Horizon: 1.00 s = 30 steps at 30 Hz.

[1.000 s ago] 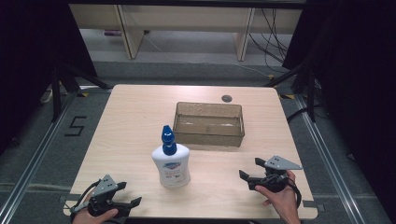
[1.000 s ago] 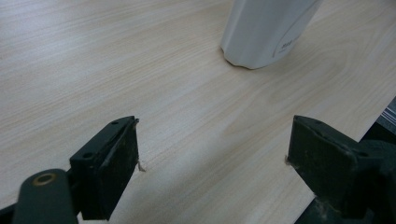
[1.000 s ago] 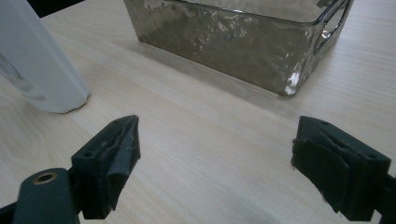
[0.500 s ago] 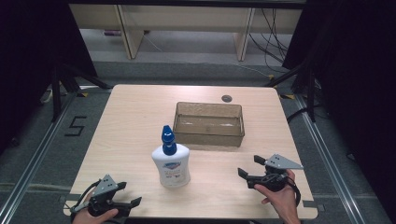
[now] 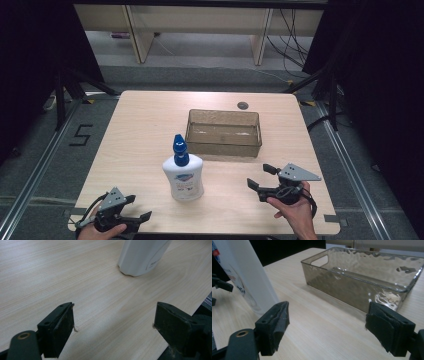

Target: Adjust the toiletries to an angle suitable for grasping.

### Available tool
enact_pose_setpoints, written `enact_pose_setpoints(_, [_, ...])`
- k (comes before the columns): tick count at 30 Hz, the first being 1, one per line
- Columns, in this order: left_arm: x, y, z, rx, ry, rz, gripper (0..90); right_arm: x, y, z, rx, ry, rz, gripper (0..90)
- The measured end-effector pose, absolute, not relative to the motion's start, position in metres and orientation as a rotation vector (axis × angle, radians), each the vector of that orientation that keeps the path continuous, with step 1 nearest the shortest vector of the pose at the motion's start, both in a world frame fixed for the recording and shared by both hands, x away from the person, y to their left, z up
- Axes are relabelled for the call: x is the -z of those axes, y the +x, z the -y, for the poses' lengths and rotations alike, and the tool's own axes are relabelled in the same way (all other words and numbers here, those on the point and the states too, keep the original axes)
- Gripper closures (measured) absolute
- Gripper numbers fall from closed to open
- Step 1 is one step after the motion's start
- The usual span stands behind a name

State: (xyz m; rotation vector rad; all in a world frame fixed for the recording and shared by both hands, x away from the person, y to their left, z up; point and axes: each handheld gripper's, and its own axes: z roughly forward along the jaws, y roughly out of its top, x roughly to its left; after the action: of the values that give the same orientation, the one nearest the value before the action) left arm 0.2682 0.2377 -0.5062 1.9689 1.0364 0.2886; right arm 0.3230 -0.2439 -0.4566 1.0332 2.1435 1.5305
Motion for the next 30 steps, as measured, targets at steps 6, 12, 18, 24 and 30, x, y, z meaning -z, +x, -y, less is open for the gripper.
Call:
enact_pose_setpoints(6, [0.506,0.268,-0.238,-0.289,1.969,-1.038,15.7,0.451,0.323,0.237,-1.565,0.996,-2.148,19.4])
enact_pose_setpoints(12, [0.507,0.268,-0.237,-0.288,1.97,-1.04,15.7,0.445,0.319,0.23,-1.57,0.982,-2.157,20.4])
enact_pose_setpoints(18, [0.507,0.268,-0.237,-0.288,1.969,-1.044,15.7,0.44,0.318,0.222,-1.587,0.922,-2.142,22.6])
enact_pose_setpoints(24, [0.507,0.269,-0.24,-0.298,1.993,-1.031,15.7,0.434,0.318,0.211,-1.635,0.874,-2.147,22.5])
enact_pose_setpoints(30, [0.507,0.269,-0.238,-0.286,1.971,-1.049,15.7,0.425,0.317,0.202,-1.675,0.84,-2.147,22.9])
